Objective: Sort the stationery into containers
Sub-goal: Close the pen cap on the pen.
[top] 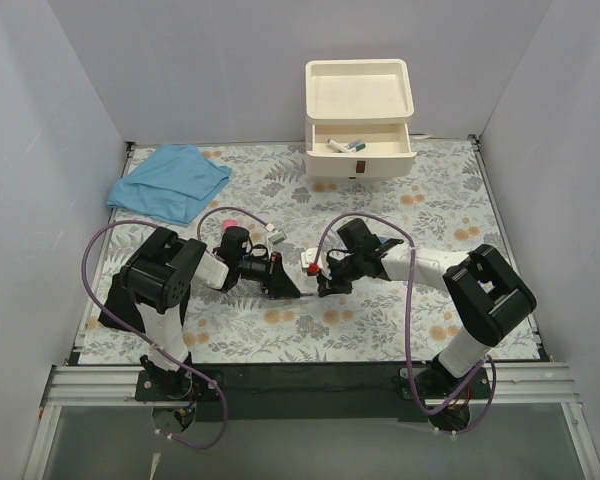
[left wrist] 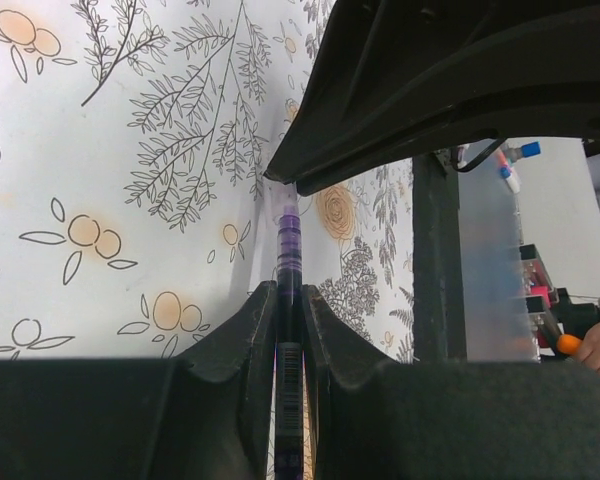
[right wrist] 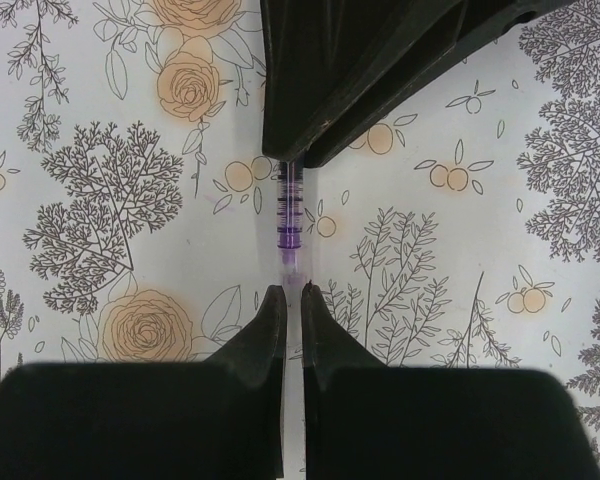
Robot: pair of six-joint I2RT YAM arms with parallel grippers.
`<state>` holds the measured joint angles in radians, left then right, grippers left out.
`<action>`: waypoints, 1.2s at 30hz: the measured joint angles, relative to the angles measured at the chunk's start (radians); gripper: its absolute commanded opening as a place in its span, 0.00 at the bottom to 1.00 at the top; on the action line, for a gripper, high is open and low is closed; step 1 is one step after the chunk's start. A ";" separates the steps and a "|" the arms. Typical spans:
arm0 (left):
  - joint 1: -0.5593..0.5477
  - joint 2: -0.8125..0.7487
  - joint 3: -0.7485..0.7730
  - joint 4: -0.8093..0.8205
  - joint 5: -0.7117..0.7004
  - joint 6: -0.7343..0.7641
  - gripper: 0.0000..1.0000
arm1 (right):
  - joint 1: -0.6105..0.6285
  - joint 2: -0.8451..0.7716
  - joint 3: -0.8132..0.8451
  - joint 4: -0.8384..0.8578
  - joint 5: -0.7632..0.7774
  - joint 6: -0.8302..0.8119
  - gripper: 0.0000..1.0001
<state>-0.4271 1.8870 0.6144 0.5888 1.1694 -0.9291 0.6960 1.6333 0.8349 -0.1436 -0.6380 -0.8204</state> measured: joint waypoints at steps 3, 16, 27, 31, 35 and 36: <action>0.001 0.010 -0.005 0.048 0.007 -0.044 0.00 | 0.000 0.000 0.000 -0.005 -0.007 -0.013 0.01; 0.001 0.068 0.030 0.076 0.033 -0.104 0.00 | 0.013 0.003 0.013 -0.021 0.019 -0.035 0.01; -0.011 0.083 0.065 0.007 0.041 -0.051 0.00 | -0.001 0.008 0.020 -0.037 0.002 0.005 0.01; -0.014 0.117 0.084 0.016 0.048 -0.060 0.00 | -0.005 0.045 0.055 -0.067 0.000 0.014 0.01; -0.014 0.137 0.100 0.040 0.059 -0.101 0.00 | -0.006 0.059 0.082 -0.102 0.010 0.010 0.01; -0.014 0.141 0.101 0.049 0.060 -0.111 0.00 | -0.006 0.062 0.087 -0.107 0.012 0.009 0.01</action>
<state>-0.4408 2.0277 0.7158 0.6380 1.2297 -1.0405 0.6899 1.6955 0.9218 -0.2508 -0.6262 -0.8112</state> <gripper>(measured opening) 0.130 0.075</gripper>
